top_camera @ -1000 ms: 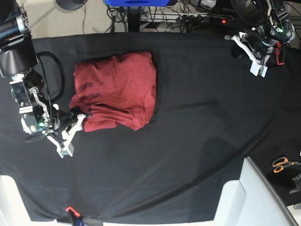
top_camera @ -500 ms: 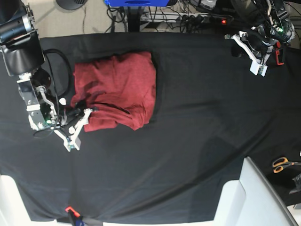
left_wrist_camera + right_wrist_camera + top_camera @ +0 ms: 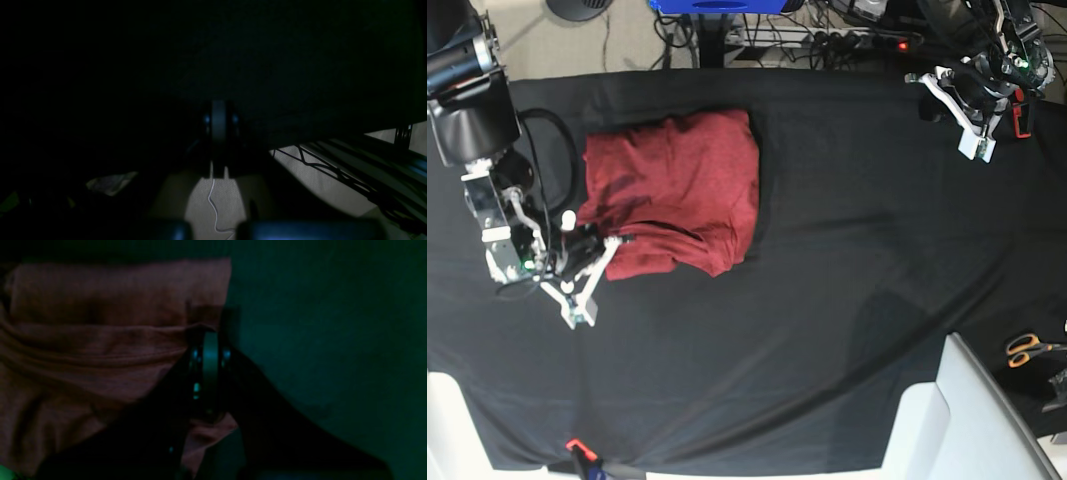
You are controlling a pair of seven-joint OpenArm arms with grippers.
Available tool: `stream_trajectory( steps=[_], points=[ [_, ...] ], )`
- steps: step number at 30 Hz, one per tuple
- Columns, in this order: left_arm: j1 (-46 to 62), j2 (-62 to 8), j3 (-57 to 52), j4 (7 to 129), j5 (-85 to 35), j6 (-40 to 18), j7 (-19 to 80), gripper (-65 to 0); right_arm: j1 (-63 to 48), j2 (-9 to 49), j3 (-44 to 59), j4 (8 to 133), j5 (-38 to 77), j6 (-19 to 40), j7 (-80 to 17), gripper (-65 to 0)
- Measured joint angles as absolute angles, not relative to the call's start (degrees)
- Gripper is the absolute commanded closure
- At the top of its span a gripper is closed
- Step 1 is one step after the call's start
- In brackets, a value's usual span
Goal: Fold the T-shirt properly
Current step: 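Tuck the bundle's loose corner under with the right gripper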
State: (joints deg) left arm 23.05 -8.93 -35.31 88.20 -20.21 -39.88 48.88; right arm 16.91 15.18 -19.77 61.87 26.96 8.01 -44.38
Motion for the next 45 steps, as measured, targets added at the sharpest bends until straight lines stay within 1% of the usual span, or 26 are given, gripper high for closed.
stream_trajectory(
  steps=[14,20,26,31,41,42,43,44,45],
  points=[
    [23.1,-9.0,-35.3,88.2,-20.2,-39.9,48.9,0.0,19.3,12.0,-19.8,63.8,27.0,8.0,-46.3,-0.2],
    [23.0,-8.9,-35.4,88.2,-20.2,-39.9,48.9,0.0,19.2,12.4,-19.6,68.3,26.9,8.0,-46.3,-0.2],
    [22.8,-8.9,-35.4,88.2,-20.2,-39.9,49.0,0.0,19.2,12.4,-19.5,68.1,27.0,8.0,-46.1,-0.2],
    [22.5,-8.9,-35.4,88.2,-20.2,-39.9,49.0,0.0,18.5,12.3,-19.5,68.1,27.0,8.0,-42.2,-0.2],
    [22.5,-8.9,-35.4,88.2,-20.2,-39.9,49.1,0.0,18.1,12.3,-19.5,66.6,27.0,8.0,-42.0,-0.3],
    [22.5,-8.9,-35.4,88.2,-20.2,-39.9,49.1,0.0,18.1,12.2,-19.5,65.9,27.0,8.0,-42.1,-1.4],
    [22.5,-8.9,-35.4,88.2,-20.2,-39.9,49.0,0.0,18.1,12.0,-19.5,65.1,27.0,8.0,-42.2,-4.1],
    [22.5,-8.9,-35.4,88.2,-20.2,-39.9,49.0,0.0,17.9,11.7,-19.5,64.4,26.8,7.8,-42.2,-8.1],
    [22.5,-8.9,-35.4,88.2,-20.2,-39.9,49.1,0.0,17.8,11.4,-19.5,64.3,26.7,7.8,-42.3,-13.8]
  ],
)
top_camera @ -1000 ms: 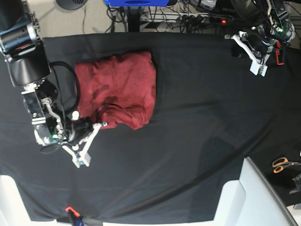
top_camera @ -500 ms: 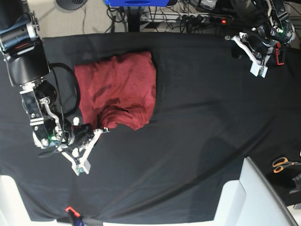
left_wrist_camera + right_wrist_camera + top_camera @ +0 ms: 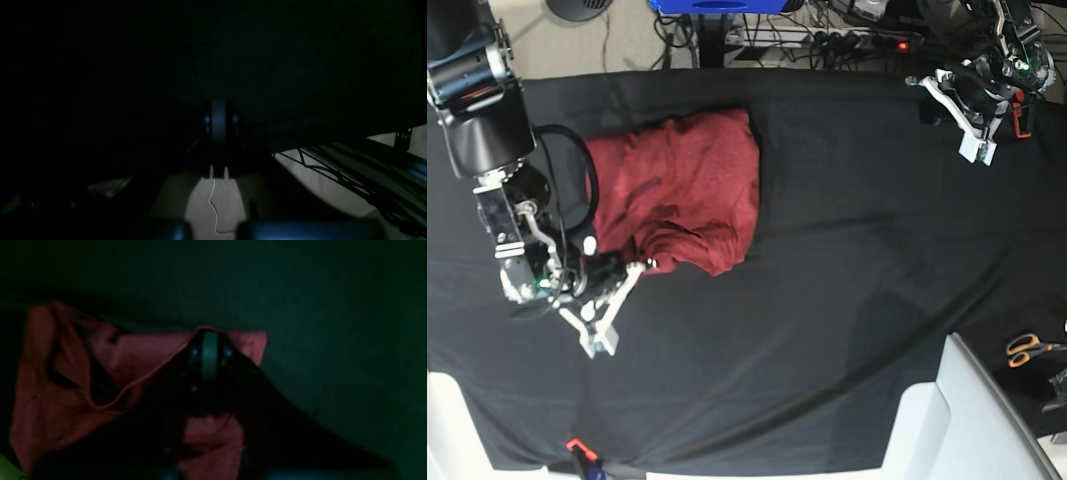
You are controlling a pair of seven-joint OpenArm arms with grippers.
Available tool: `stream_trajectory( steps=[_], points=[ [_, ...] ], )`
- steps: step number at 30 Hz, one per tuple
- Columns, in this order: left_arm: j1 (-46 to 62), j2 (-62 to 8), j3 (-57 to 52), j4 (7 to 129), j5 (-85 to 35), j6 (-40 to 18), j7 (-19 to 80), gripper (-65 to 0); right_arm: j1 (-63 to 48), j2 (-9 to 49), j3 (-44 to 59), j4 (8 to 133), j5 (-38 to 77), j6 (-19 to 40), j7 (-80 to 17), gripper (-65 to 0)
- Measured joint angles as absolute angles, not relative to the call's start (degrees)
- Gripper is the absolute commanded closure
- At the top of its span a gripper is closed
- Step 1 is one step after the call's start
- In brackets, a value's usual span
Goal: Fold the T-shirt properly
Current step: 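Tuck the bundle's loose corner under with the right gripper, then press the right gripper onto the bundle's corner and smooth it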
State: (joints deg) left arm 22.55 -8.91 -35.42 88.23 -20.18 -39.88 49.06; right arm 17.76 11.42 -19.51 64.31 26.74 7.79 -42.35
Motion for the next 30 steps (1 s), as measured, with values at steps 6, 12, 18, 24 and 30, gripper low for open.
stream_trajectory(
  steps=[6,12,18,24,30],
  points=[
    [22.5,-8.9,-35.4,88.2,-20.2,-39.9,49.0,0.0,17.8,10.7,-19.5,64.6,27.0,8.0,-41.5,-30.5],
    [22.6,-8.9,-35.3,88.2,-20.1,-39.9,49.0,0.0,13.2,12.4,-19.5,77.5,26.9,7.8,-33.7,-30.5],
    [22.5,-8.9,-35.3,88.2,-20.1,-39.9,49.1,0.0,4.7,16.1,-20.7,95.4,26.4,8.0,-44.9,-30.5],
    [22.4,-9.2,-32.8,88.2,-20.2,-39.7,49.1,0.0,6.5,14.2,-31.1,94.4,25.3,10.7,-45.2,-30.5],
    [22.4,-9.0,-31.2,88.2,-20.2,-39.7,49.0,0.0,12.8,7.2,-33.5,82.2,16.7,8.8,-46.6,-30.5]
  ],
)
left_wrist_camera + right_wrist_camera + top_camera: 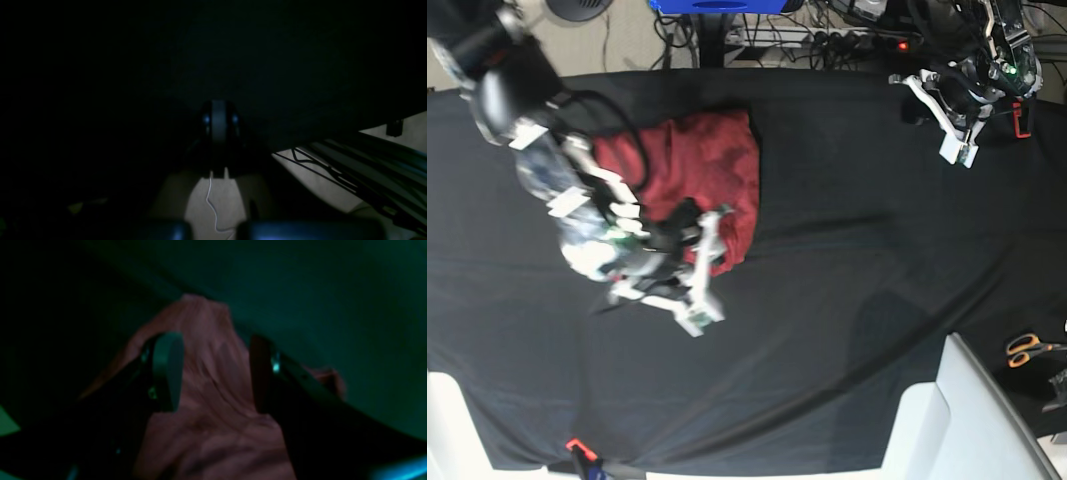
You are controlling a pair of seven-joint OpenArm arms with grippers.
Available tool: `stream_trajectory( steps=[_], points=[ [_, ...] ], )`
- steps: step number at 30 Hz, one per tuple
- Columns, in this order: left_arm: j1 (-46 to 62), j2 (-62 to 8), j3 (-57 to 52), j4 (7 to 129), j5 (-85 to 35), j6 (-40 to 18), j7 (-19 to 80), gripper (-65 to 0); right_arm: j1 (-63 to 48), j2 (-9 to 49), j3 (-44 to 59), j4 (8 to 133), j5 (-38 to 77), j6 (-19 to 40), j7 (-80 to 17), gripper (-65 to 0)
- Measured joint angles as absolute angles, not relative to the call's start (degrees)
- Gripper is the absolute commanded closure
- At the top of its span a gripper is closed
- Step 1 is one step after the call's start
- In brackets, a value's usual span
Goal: Fold the T-shirt properly
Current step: 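Press the right gripper onto the bundle's corner and smooth it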
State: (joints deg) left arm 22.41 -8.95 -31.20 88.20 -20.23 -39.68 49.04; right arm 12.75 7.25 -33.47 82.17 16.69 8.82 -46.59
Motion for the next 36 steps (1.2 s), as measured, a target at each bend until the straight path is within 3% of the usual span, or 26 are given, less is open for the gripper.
stream_trajectory(
  steps=[7,23,29,36],
  points=[
    [22.6,-9.1,-31.7,88.2,-20.2,-39.7,49.0,0.0,16.5,3.0,-34.0,72.1,14.7,9.2,-46.3,-30.5],
    [22.6,-8.8,-31.4,88.2,-13.7,-39.7,48.9,0.0,19.0,2.0,-33.9,64.4,15.2,9.1,-42.0,-30.2],
    [22.5,-8.9,-31.4,88.2,-13.7,-39.7,48.9,0.0,19.2,2.0,-33.9,64.4,15.2,9.1,-41.8,-4.4],
    [22.2,-8.9,-31.4,88.2,-13.5,-39.7,48.9,0.0,19.2,0.2,-33.9,64.4,15.1,9.0,-41.9,-1.5]
  ],
)
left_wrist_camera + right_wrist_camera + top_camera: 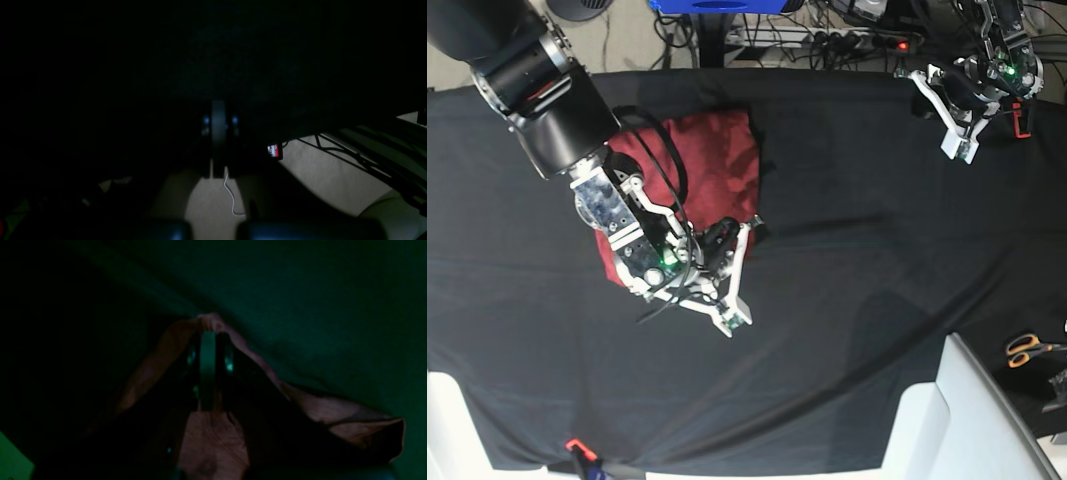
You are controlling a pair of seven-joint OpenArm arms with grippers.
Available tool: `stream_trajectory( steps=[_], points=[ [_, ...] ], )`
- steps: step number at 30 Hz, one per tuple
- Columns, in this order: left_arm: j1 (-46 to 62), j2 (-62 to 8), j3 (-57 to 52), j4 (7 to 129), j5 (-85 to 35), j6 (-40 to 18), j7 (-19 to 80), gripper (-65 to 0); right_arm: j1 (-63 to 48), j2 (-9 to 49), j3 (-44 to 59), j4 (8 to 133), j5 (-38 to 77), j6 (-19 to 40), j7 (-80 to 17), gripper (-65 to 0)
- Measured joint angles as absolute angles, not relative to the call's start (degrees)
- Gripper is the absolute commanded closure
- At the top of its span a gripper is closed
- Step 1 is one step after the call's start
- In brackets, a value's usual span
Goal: Fold the T-shirt properly
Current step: 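Press the right gripper onto the bundle's corner and smooth it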
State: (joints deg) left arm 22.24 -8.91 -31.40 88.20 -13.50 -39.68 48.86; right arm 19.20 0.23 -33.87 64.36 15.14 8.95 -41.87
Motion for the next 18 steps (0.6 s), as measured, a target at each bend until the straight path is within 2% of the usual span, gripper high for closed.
stream_trajectory(
  steps=[8,15,16,18],
  points=[
    [22.4,-8.9,-31.4,88.2,-13.5,-39.7,48.9,0.0,19.2,-2.8,-33.9,64.4,15.0,9.1,-42.0,-1.5],
    [22.4,-8.9,-31.4,88.2,-13.5,-39.7,48.9,0.0,19.3,-3.0,-33.9,64.4,15.0,9.1,-42.0,-2.6],
    [22.4,-8.9,-31.4,88.2,-13.5,-39.7,48.9,0.0,19.3,-3.0,-33.9,64.4,15.0,9.0,-42.0,-3.8],
    [22.4,-8.9,-31.4,88.2,-13.5,-39.7,48.9,0.0,19.3,-3.0,-33.7,64.4,15.0,9.0,-42.0,-10.4]
  ],
)
